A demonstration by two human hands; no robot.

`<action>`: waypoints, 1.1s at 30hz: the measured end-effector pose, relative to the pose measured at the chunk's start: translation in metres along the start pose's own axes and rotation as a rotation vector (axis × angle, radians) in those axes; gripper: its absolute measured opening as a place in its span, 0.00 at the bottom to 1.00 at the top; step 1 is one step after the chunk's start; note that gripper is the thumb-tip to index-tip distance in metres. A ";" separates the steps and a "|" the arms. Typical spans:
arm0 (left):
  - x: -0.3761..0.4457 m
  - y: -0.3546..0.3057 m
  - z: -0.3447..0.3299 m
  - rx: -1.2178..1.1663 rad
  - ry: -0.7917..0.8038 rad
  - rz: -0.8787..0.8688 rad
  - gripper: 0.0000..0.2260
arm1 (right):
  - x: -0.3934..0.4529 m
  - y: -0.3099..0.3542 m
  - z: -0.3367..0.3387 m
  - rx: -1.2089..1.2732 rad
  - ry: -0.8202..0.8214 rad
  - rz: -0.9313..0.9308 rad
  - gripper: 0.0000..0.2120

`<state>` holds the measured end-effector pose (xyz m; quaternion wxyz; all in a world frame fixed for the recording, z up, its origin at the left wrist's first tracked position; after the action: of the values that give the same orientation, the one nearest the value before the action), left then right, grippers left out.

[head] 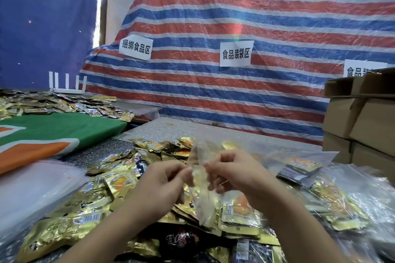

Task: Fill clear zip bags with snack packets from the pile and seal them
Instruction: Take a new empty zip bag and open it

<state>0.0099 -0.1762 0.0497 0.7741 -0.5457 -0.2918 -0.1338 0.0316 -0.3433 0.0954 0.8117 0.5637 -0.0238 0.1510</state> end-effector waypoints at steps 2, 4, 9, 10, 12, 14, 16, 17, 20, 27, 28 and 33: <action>0.007 0.008 0.009 -0.028 -0.077 0.069 0.15 | 0.002 0.004 0.014 -0.046 -0.187 0.030 0.10; 0.011 0.014 0.013 -0.028 -0.106 0.117 0.17 | 0.003 0.009 0.033 -0.198 -0.400 0.127 0.10; 0.009 0.014 0.003 0.027 -0.028 0.125 0.16 | 0.001 0.012 0.042 -0.457 -0.462 0.208 0.06; 0.008 0.011 0.001 0.003 -0.002 0.124 0.17 | 0.002 0.012 0.038 -0.489 -0.409 0.231 0.14; 0.004 0.006 -0.001 -0.039 0.063 0.130 0.18 | 0.002 0.012 0.030 -0.554 -0.322 0.313 0.26; 0.001 0.001 -0.003 -0.046 0.116 0.127 0.17 | 0.000 0.014 0.025 -0.620 -0.310 0.398 0.23; -0.001 -0.001 -0.003 -0.038 0.147 0.121 0.16 | 0.000 0.016 0.023 -0.638 -0.337 0.444 0.16; -0.002 -0.002 -0.003 -0.045 0.150 0.120 0.16 | 0.000 0.017 0.022 -0.634 -0.354 0.458 0.11; -0.001 -0.004 -0.003 -0.088 0.116 0.113 0.18 | -0.001 0.019 0.020 -0.579 -0.397 0.465 0.07; -0.012 -0.023 0.005 0.133 -0.050 -0.269 0.21 | 0.003 0.007 0.022 -0.577 -0.588 0.303 0.11; -0.016 -0.027 0.001 0.178 0.007 -0.326 0.22 | 0.004 0.006 0.022 -0.578 -0.607 0.288 0.12; -0.034 -0.041 -0.017 0.359 0.191 -0.444 0.28 | 0.005 0.000 0.020 -0.524 -0.637 0.231 0.11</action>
<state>-0.0335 -0.2110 0.0566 0.8339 -0.3080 -0.3489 -0.2968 0.0386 -0.3607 0.1036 0.8573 0.3506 -0.3738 0.0482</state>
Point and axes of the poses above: each hand's wrist, its own x-axis towards the middle knuckle, its own z-axis out of the back of the hand, y = z × x, the point moved 4 cm from there along x, towards the middle knuckle, and after that the axes turned 10 degrees about -y, right-handed, at the moved point
